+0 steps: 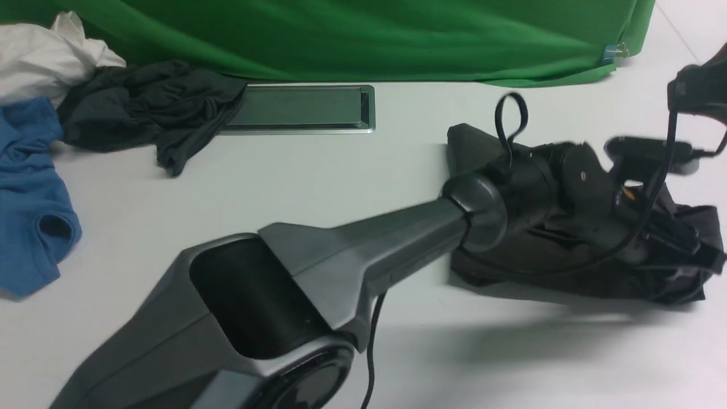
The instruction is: Fold a long-sleeved shirt on a white desktop.
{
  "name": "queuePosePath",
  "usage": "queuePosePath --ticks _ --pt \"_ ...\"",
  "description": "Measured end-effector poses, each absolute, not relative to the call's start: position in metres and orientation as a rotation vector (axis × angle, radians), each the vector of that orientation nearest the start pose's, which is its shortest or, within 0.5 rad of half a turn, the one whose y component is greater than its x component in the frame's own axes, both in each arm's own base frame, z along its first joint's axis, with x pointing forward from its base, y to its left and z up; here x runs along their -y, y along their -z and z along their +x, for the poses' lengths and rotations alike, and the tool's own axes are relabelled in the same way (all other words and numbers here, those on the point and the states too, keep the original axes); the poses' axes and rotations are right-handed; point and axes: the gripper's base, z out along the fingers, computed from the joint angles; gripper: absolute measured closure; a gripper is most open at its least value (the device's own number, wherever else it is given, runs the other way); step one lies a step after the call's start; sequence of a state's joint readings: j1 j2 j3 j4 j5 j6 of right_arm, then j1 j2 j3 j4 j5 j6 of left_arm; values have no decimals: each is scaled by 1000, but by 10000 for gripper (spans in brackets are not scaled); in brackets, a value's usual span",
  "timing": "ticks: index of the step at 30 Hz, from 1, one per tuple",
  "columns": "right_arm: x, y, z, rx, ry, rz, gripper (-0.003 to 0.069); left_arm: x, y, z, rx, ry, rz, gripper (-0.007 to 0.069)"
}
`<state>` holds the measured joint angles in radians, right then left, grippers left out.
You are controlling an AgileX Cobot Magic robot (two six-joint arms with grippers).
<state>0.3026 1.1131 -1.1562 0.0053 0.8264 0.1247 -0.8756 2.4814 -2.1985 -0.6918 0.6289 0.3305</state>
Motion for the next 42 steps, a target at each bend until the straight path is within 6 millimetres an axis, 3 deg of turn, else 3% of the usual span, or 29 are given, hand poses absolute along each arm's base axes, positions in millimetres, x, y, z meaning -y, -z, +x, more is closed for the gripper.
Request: queuePosePath --ticks 3,4,7,12,13,15,16,19,20,21,22,24,25,27,28,31,32,33,35,37,39,42 --pt "-67 -398 213 -2195 -245 -197 596 443 -207 338 -2206 915 983 187" --pt "-67 -398 213 -2195 -245 -197 595 442 -208 339 -2202 899 991 175" --pt "-65 -420 203 -2055 -267 -212 573 418 -243 348 -2181 756 1026 -13" --pt "-57 -464 179 -1837 -243 -271 515 354 -301 374 -2232 551 910 -65" --pt "-56 -471 174 -1808 -235 -281 492 327 -315 385 -2275 494 834 -68" --pt "-55 -473 171 -1802 -232 -285 474 307 -324 393 -2312 466 776 -69" --pt "-55 -471 171 -1814 -221 -300 446 278 -330 404 -2365 439 690 -68" --pt "-59 -445 184 -1919 -192 -344 384 218 -331 425 -2523 401 539 -68" --pt "-60 -442 186 -1928 -190 -347 380 214 -331 426 -2530 397 531 -68" --pt "-65 -413 202 -2035 -176 -372 354 192 -326 434 -2584 414 465 -68" --pt "-65 -413 202 -2036 -176 -372 354 190 -325 434 -2591 422 465 -68" --pt "-73 -363 228 -2231 -163 -404 321 169 -315 440 -2637 466 430 -62" --pt "-76 -353 234 -2275 -163 -409 316 166 -313 440 -2648 479 424 -58" --pt "-86 -310 260 -2460 -179 -413 270 157 -308 434 -2674 521 450 7" --pt "-86 -308 262 -2469 -178 -414 266 156 -307 433 -2676 524 454 13" --pt "-96 -270 290 -2588 -182 -413 216 152 -301 416 -2717 545 519 184" --pt "-98 -263 295 -2604 -182 -412 213 151 -299 410 -2732 546 529 244" --pt "-98 -261 297 -2604 -183 -410 212 150 -299 408 -2735 548 529 244" --pt "-104 -242 315 -2621 -187 -398 207 145 -295 392 -2750 545 520 424" --pt "-107 -231 326 -2612 -188 -385 206 142 -288 383 -2763 533 511 528" --pt "-110 -221 335 -2613 -191 -366 206 137 -281 371 -2761 515 510 588" --pt "-113 -205 343 -2642 -195 -344 206 131 -273 359 -2760 499 493 609"
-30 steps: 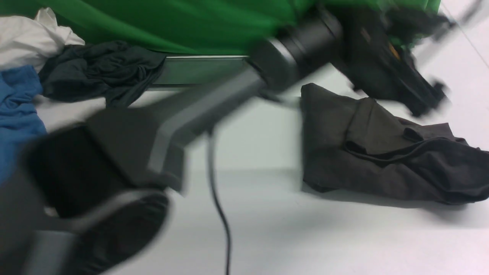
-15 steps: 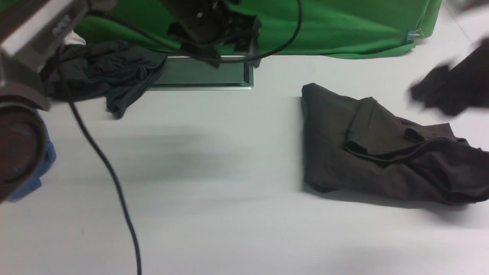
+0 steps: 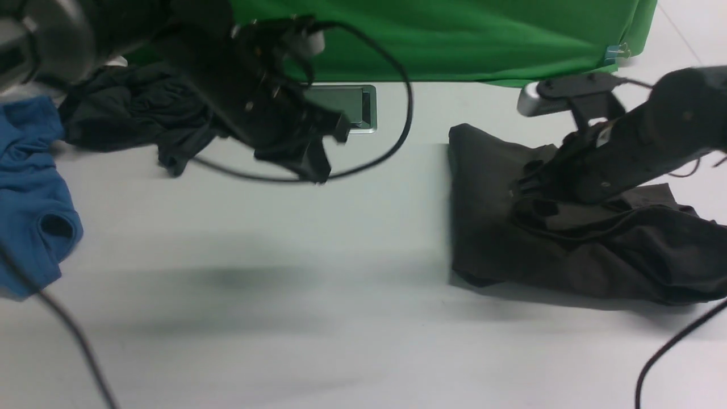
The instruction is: Fold a long-sleeved shirt on a white desktop.
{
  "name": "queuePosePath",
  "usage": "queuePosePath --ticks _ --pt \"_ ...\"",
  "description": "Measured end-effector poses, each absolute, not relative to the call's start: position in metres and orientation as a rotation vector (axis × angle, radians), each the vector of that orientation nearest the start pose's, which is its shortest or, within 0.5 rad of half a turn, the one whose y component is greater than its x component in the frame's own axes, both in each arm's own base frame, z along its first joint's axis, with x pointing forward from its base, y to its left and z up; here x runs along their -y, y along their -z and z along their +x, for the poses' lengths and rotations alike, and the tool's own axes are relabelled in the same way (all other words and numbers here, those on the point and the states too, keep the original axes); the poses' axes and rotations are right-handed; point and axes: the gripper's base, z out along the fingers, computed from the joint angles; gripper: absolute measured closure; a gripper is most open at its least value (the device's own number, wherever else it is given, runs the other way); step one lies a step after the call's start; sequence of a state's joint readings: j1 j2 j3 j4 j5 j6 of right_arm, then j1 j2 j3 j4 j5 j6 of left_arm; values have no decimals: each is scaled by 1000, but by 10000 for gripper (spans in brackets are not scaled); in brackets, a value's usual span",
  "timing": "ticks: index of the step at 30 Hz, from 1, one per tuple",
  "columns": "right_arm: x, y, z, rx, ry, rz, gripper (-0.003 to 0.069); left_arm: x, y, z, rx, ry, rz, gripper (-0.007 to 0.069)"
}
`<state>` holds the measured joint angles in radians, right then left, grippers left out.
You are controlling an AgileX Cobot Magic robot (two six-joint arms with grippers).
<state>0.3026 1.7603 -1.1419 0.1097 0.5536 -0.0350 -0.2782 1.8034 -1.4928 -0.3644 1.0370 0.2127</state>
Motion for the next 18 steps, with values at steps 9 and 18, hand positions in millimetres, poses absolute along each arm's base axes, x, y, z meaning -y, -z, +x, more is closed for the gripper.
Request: queuePosePath --ticks 9,18 --pt "-114 -183 353 -2687 -202 -319 428 128 -254 351 -2772 476 469 609" --pt "-75 -220 373 -2604 -72 -291 627 128 -255 352 -2753 470 477 608"
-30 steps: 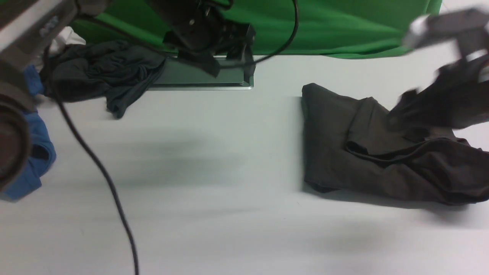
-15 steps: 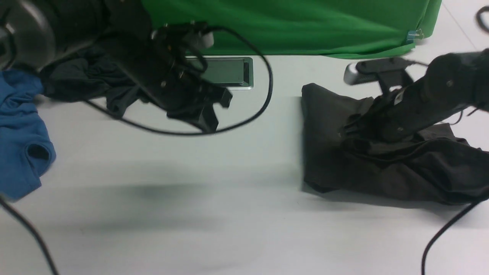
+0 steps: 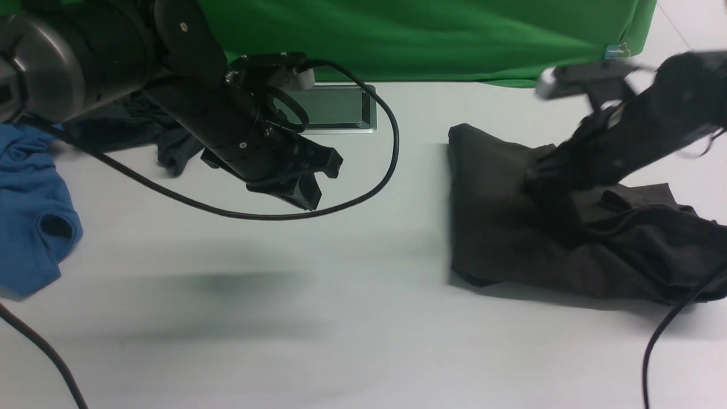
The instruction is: Fold a long-sleeved shirt on a white desktop.
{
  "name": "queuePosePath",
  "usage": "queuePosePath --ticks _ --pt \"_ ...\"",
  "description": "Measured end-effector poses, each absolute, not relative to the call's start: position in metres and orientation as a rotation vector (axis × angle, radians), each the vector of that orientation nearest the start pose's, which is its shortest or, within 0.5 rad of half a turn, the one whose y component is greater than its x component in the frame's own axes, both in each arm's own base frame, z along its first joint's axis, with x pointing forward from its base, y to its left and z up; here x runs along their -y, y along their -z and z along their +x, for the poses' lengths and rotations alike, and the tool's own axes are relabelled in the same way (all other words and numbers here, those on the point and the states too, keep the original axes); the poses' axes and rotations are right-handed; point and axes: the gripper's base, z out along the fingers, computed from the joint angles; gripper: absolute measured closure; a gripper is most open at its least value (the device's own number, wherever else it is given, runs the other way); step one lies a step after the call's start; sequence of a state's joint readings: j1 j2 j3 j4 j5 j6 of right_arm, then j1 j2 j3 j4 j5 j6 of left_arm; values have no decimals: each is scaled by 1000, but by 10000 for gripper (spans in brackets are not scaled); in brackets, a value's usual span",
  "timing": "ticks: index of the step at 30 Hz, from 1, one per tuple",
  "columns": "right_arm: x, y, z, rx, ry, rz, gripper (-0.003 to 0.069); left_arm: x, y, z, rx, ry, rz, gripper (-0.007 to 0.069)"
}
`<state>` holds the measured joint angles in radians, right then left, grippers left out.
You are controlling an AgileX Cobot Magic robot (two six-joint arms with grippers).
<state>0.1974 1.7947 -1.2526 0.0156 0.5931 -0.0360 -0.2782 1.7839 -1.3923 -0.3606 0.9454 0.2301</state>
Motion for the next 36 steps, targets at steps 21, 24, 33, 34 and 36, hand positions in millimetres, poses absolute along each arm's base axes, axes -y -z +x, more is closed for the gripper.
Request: queuePosePath --ticks 21,24,33,34,36 --pt "15 -268 411 -2234 212 -280 254 130 -255 351 -2748 501 509 604" --pt "15 -293 397 -2217 205 -243 212 132 -257 351 -2734 548 470 585" --pt "-3 -370 327 -2226 -50 39 209 195 -263 351 -2497 659 442 248" --pt "-13 -373 322 -2236 -87 15 209 203 -262 352 -2481 668 438 200" --pt "-26 -376 316 -2247 -125 -35 209 216 -258 352 -2465 682 447 117"
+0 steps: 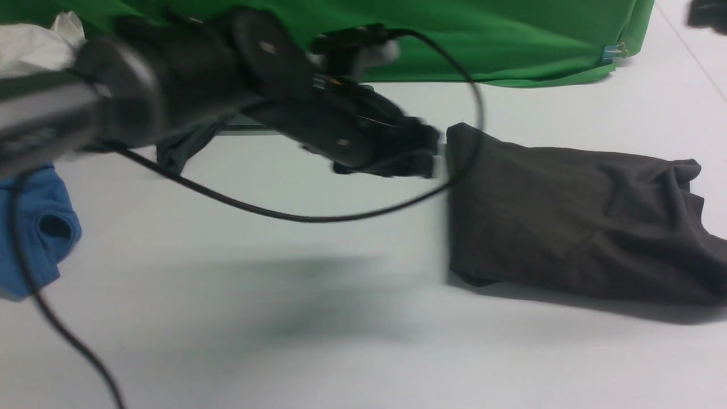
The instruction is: Fold a long-sleeved shirt on a white desktop.
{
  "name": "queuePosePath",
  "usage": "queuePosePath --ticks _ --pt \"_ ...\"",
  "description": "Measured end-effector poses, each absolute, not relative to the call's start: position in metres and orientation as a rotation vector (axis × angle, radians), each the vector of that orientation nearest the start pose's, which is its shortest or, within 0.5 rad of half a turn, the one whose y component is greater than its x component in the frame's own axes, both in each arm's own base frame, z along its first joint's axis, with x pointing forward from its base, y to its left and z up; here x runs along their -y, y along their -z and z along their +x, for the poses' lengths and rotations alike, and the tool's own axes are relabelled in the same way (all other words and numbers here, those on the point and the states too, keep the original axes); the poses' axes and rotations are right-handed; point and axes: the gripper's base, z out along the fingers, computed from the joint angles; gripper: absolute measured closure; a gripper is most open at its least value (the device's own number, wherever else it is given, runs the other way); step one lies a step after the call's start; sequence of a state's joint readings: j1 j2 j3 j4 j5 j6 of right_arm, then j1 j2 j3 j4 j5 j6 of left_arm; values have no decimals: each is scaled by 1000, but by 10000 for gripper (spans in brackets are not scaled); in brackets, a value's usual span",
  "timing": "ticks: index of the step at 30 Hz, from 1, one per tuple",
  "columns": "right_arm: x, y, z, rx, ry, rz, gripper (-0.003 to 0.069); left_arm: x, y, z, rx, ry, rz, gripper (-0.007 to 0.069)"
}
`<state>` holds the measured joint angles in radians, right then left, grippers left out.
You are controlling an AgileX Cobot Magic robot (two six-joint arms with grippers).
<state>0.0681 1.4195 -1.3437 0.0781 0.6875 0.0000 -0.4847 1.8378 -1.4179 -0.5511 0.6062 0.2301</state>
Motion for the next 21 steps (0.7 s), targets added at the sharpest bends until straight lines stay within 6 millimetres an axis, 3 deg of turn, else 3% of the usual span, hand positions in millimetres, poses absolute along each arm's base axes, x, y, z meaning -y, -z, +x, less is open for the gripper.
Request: queuePosePath --ticks 2,6,8,13,17,20,21 --pt "-55 -379 304 -2271 -190 -149 209 235 -243 359 -2477 713 450 -8" --pt "-96 -383 284 -2279 -247 -360 209 252 -209 378 -2556 748 440 -59" --pt "-104 -386 277 -2276 -253 -410 209 257 -196 384 -2586 754 440 -66" --pt "-98 -400 264 -2224 -205 -436 209 272 -160 399 -2632 850 407 -68" --pt "-84 -408 257 -2207 -156 -402 209 278 -153 404 -2615 923 396 -58" --pt "-75 -412 255 -2204 -132 -365 209 278 -150 405 -2616 923 403 20" --pt "-71 -414 254 -2201 -129 -343 209 277 -149 405 -2620 917 420 113"
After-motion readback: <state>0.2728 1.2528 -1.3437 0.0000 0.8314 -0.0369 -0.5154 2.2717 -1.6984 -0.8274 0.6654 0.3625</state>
